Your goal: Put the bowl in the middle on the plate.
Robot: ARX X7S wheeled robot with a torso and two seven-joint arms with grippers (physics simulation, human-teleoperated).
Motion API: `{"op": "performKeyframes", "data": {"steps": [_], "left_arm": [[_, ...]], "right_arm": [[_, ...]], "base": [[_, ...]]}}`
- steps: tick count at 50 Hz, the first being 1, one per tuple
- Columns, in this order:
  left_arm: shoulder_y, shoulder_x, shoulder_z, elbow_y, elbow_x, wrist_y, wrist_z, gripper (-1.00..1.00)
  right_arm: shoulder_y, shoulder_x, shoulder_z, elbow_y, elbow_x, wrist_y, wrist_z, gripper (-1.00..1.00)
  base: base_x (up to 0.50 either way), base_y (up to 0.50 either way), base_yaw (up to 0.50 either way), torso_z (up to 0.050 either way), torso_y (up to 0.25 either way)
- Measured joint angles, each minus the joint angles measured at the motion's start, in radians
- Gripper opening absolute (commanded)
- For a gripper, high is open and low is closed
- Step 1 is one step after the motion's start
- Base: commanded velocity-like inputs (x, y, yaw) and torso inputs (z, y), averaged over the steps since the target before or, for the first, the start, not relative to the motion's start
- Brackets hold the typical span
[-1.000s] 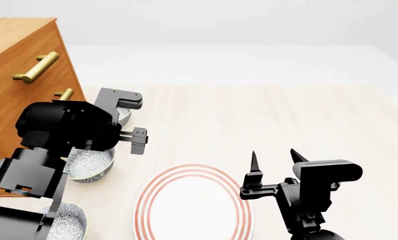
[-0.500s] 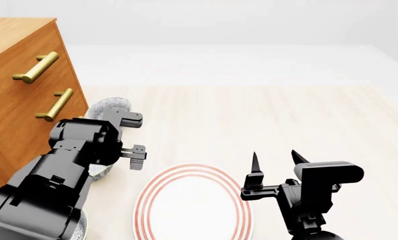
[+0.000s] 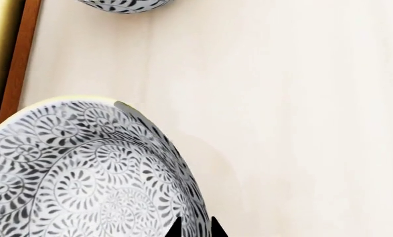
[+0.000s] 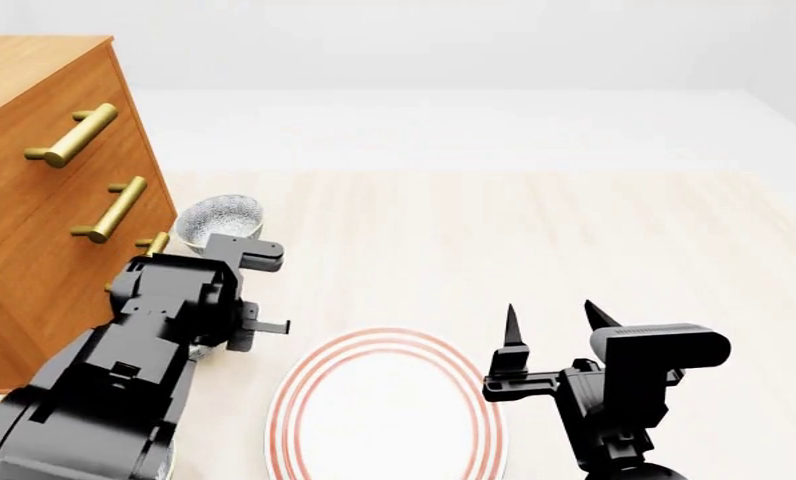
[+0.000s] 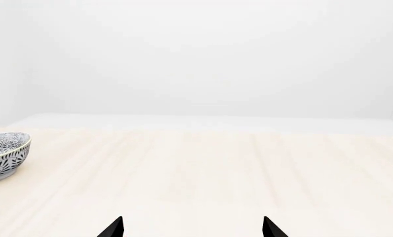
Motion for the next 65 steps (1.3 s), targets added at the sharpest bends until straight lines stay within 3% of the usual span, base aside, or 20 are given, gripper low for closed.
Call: {"op": "performKeyframes", "data": {"steps": [10, 17, 27, 31, 47, 65], "left_arm": [[0.159, 0.006, -0.148, 0.558, 0.295, -0.268, 0.147, -1.0], [0.217, 0.008, -0.185, 0.863, 0.372, -0.383, 0.218, -1.0], [0.271, -0.004, -0.168, 1.16, 0.417, -0.504, 0.284, -1.0], [0.302, -0.007, -0.135, 1.271, 0.474, -0.54, 0.352, -1.0], [0.494, 0.029, 0.112, 1.626, 1.102, -0.59, 0.915, -1.0], [0.645, -0.002, 0.375, 1.829, 1.424, -0.566, 1.16, -1.0]], "right_arm": [[0.005, 0.003, -0.006, -0.012, 0.005, 0.008, 0.009, 1.0], [0.009, 0.005, -0.009, -0.016, 0.008, 0.013, 0.014, 1.0], [0.012, 0.011, -0.011, -0.026, 0.014, 0.02, 0.022, 1.0], [0.014, 0.012, -0.012, -0.027, 0.015, 0.021, 0.024, 1.0], [0.014, 0.018, -0.012, -0.029, 0.023, 0.019, 0.034, 1.0], [0.023, 0.022, -0.007, -0.014, 0.033, 0.013, 0.044, 1.0]], "base": [[0.0, 0.0, 0.0, 0.0, 0.0], [0.0, 0.0, 0.0, 0.0, 0.0], [0.0, 0.0, 0.0, 0.0, 0.0], [0.0, 0.0, 0.0, 0.0, 0.002], [0.0, 0.0, 0.0, 0.0, 0.0], [0.0, 0.0, 0.0, 0.0, 0.001]]}}
